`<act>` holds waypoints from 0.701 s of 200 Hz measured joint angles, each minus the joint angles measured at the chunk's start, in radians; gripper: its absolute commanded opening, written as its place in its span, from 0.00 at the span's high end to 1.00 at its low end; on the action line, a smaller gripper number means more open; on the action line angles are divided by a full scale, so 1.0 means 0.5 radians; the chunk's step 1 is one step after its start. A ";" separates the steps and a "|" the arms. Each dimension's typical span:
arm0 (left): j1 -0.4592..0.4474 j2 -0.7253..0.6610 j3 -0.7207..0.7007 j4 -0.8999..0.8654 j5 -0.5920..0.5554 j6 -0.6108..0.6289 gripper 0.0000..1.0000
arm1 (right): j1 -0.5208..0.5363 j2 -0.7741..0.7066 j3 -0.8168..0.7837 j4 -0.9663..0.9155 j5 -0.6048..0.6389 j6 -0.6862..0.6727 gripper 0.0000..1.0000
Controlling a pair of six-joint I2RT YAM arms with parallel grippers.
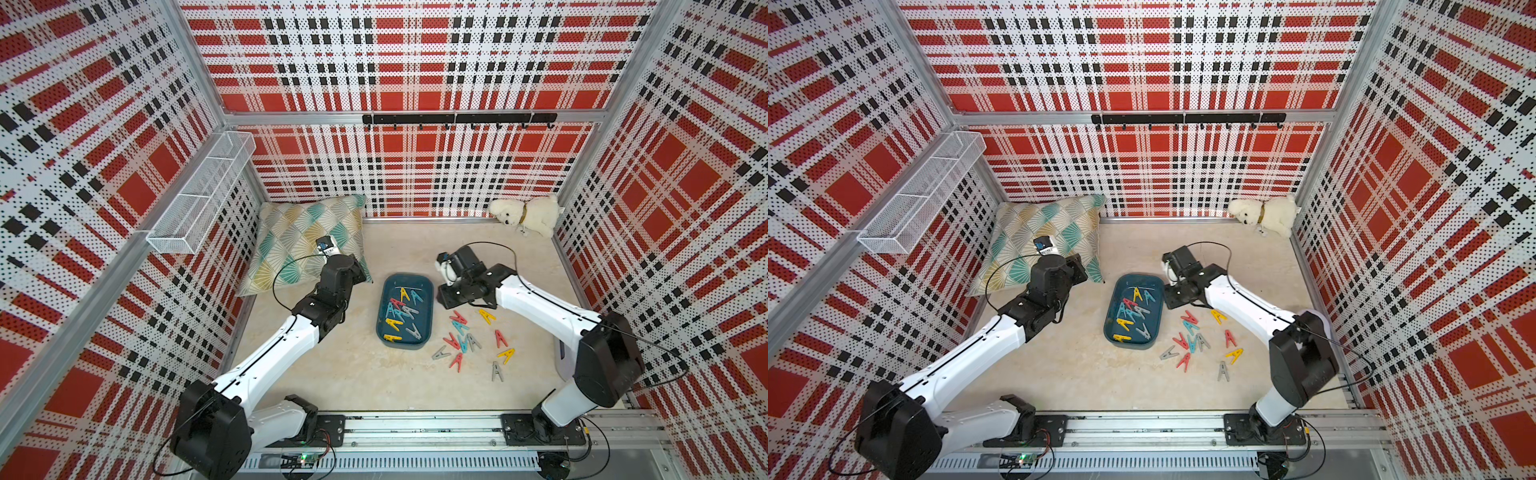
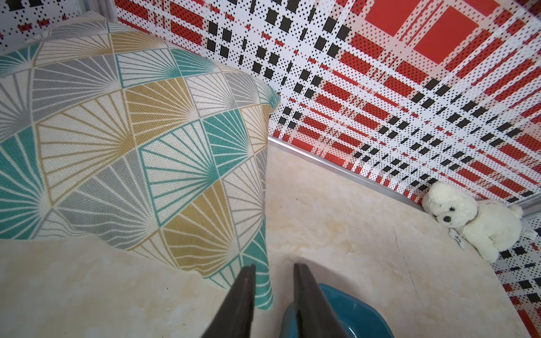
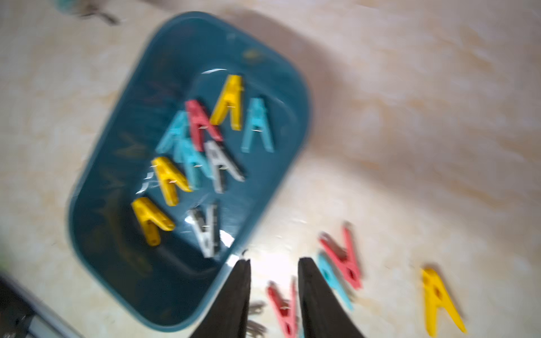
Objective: Put the clothespins into the storage box
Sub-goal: Place the clothespin in the storage box, then pick up the clothespin from the center of the board.
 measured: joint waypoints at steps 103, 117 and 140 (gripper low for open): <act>-0.108 0.117 0.052 0.029 -0.011 0.008 0.71 | -0.456 -0.187 -0.523 0.018 0.363 0.218 0.64; -0.108 0.117 0.052 0.041 -0.008 0.008 0.71 | -0.468 -0.185 -0.555 0.027 0.390 0.237 0.64; -0.108 0.121 0.052 0.066 -0.003 0.008 0.71 | -0.491 -0.169 -0.587 0.045 0.399 0.254 0.64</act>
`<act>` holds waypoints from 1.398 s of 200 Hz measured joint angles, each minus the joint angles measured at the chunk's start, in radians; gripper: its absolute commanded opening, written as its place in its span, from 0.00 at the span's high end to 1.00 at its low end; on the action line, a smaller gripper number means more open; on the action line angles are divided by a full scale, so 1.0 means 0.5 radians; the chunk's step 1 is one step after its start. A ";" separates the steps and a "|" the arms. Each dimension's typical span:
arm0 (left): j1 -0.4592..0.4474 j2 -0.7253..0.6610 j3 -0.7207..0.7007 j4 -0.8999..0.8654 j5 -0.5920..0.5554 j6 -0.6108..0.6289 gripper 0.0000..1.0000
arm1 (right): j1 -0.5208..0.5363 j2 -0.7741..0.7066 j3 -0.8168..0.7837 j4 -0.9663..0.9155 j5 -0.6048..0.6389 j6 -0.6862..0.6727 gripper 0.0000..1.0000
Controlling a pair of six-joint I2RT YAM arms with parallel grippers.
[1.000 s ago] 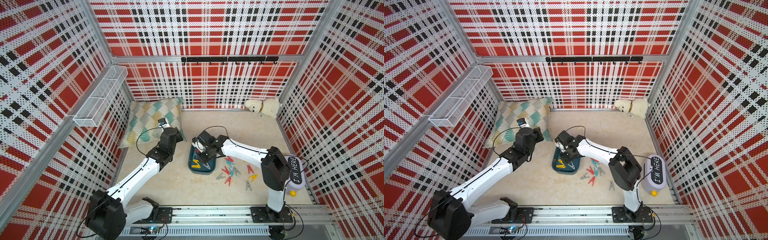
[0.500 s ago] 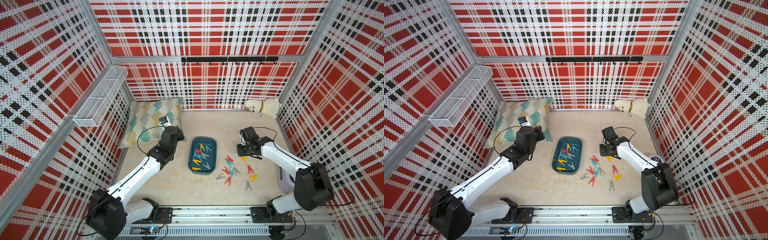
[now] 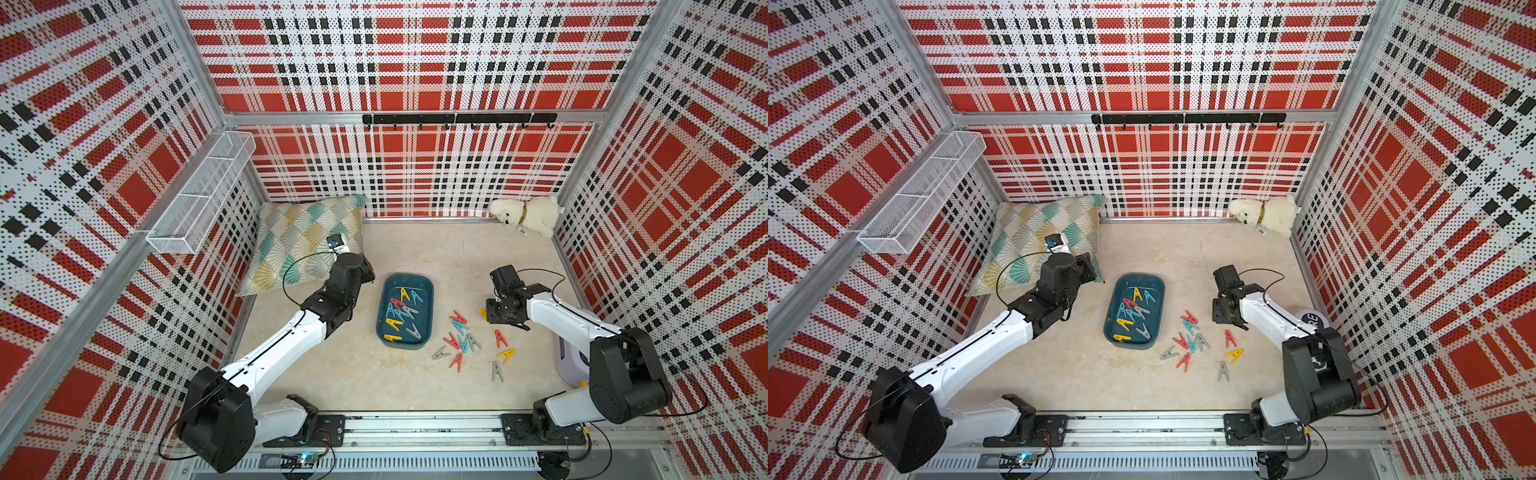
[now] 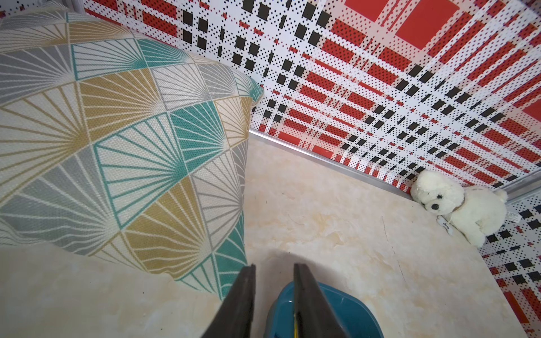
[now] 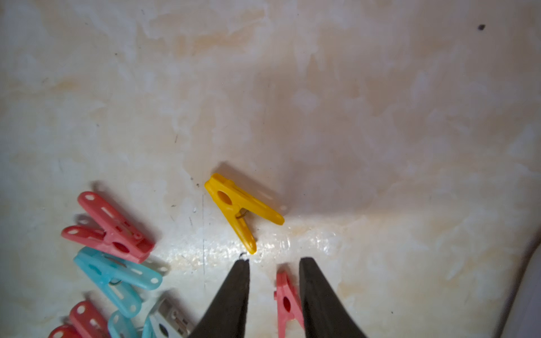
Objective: Put the clothespins into the storage box
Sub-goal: Pick up the clothespin from the center of the board.
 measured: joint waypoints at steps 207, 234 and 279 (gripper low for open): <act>-0.001 0.013 -0.045 0.088 0.044 0.000 0.71 | -0.055 0.270 0.000 0.109 0.027 -0.032 0.63; -0.001 0.013 -0.045 0.087 0.044 0.001 0.71 | -0.055 0.270 0.000 0.125 0.018 -0.034 0.63; -0.001 0.013 -0.045 0.087 0.043 0.001 0.71 | -0.055 0.271 0.001 0.155 -0.018 -0.061 0.62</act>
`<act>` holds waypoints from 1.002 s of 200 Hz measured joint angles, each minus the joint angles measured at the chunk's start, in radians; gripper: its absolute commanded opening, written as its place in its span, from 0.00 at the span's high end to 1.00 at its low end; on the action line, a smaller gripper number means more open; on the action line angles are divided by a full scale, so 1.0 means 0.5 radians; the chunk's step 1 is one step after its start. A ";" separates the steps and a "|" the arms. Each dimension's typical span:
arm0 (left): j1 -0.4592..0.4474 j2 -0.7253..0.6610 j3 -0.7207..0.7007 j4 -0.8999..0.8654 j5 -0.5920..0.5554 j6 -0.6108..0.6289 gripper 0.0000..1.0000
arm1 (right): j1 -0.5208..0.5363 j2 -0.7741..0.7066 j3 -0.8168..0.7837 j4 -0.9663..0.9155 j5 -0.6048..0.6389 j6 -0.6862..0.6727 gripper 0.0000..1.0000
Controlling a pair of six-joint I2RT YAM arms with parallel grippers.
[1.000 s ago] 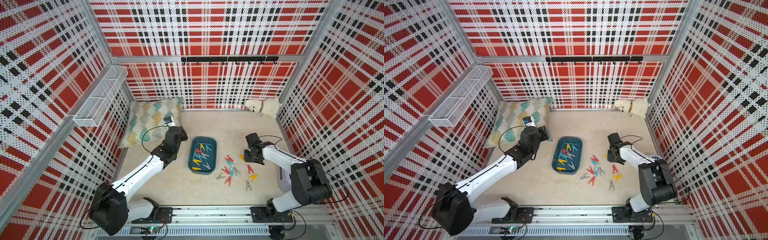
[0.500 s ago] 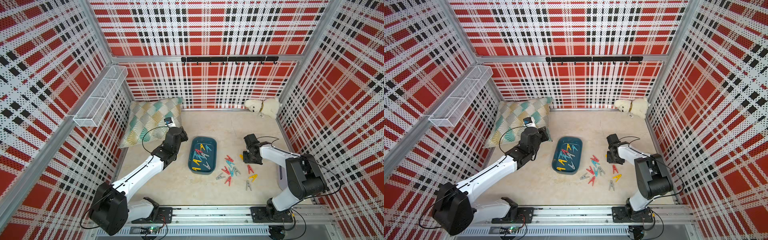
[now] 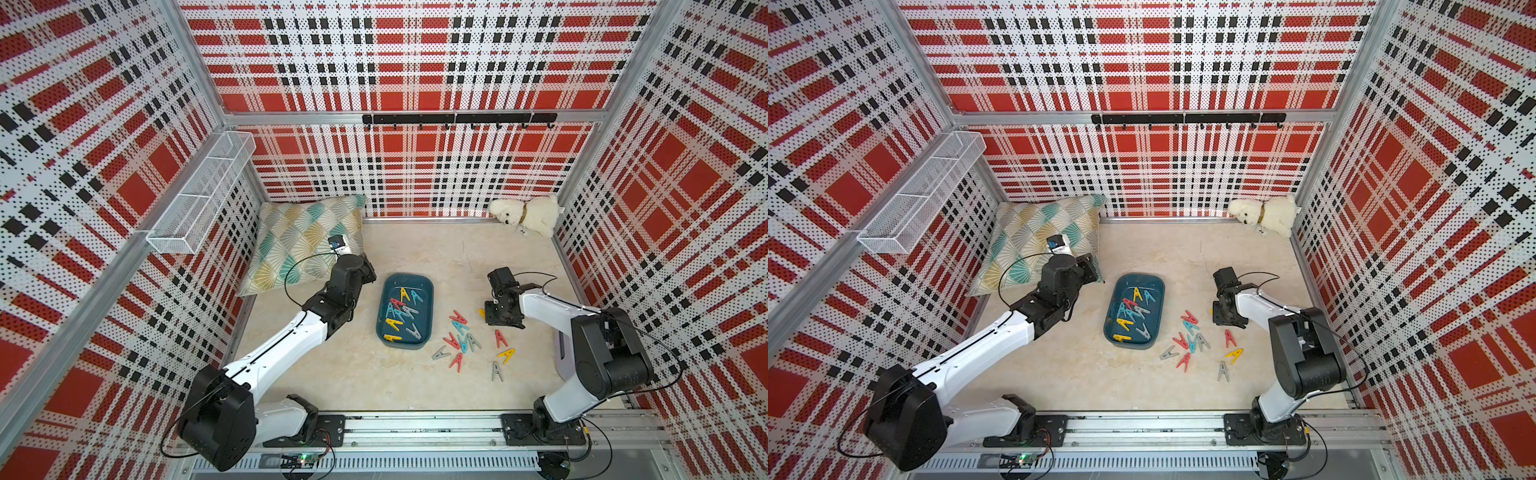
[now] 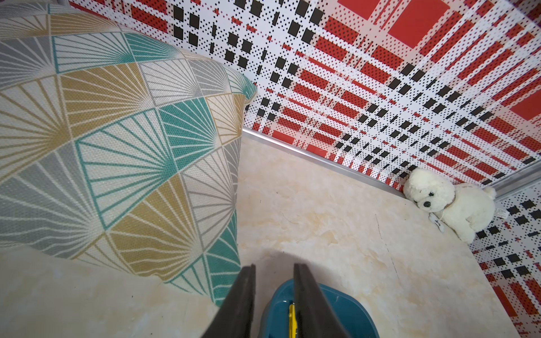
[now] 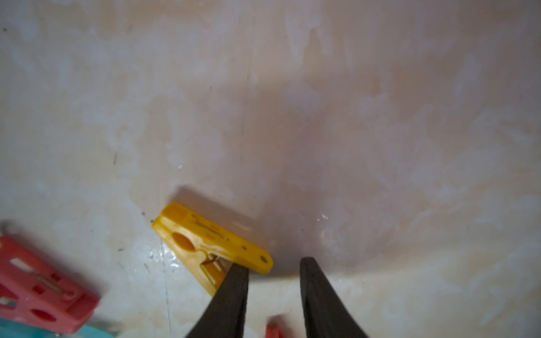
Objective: Put the clothespins into the storage box
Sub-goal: Pick up the clothespin from the center of the board.
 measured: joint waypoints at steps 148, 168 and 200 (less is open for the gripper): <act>0.005 -0.010 0.000 -0.001 0.000 0.000 0.71 | 0.043 0.166 0.141 0.108 -0.126 -0.125 0.82; 0.007 -0.021 0.000 -0.001 0.000 0.000 0.71 | 0.053 0.179 0.152 0.124 -0.135 -0.137 0.86; 0.009 -0.039 -0.001 -0.002 0.000 0.000 0.71 | 0.102 0.188 0.170 0.118 -0.137 -0.152 0.90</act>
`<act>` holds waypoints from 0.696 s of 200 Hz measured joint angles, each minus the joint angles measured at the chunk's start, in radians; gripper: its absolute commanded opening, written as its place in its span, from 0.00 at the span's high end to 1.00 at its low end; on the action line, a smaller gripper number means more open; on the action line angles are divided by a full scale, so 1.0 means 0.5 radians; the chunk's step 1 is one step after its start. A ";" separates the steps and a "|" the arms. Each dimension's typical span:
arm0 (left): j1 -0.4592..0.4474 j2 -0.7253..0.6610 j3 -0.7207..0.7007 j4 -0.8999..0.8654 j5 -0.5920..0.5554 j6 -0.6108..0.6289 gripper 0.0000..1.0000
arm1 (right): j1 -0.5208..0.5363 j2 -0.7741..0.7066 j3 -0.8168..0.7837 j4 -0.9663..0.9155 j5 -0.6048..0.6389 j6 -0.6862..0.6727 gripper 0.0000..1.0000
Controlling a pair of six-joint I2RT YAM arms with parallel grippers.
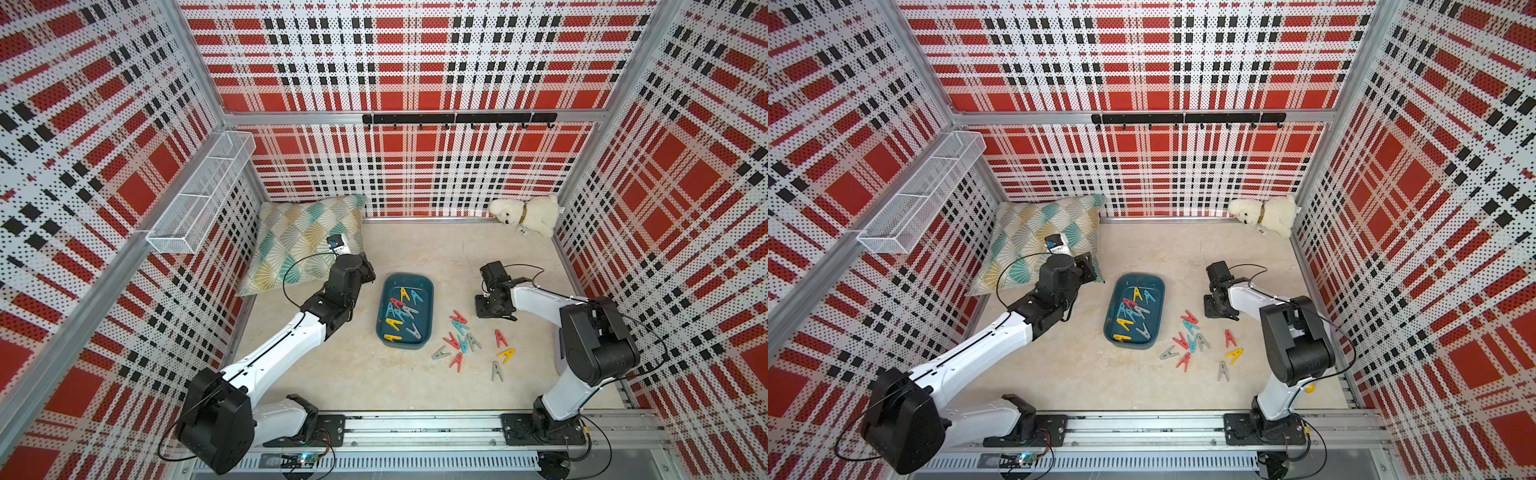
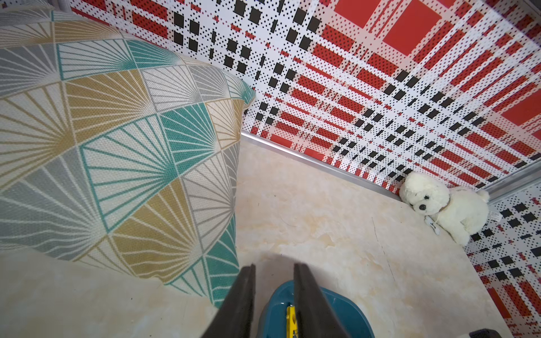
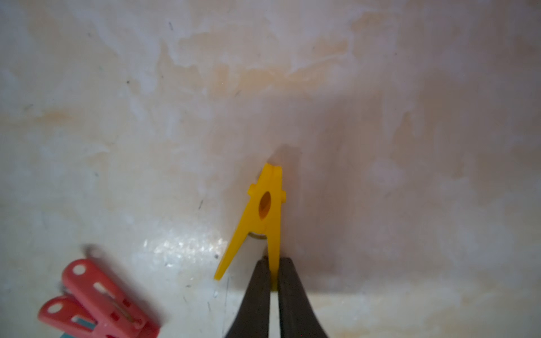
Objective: Put the clothespins into the storage box
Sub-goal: Pick up the clothespin from the center of the board.
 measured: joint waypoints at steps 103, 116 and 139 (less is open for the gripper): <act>0.007 0.017 0.000 -0.024 -0.005 0.000 0.71 | 0.274 -0.162 0.311 -0.154 0.022 0.000 0.94; 0.007 0.032 0.000 -0.033 -0.008 0.000 0.71 | 0.374 -0.208 0.375 -0.167 0.017 0.001 0.94; 0.007 0.054 0.002 -0.042 -0.009 0.000 0.71 | 0.576 -0.191 0.545 -0.174 0.020 0.004 0.94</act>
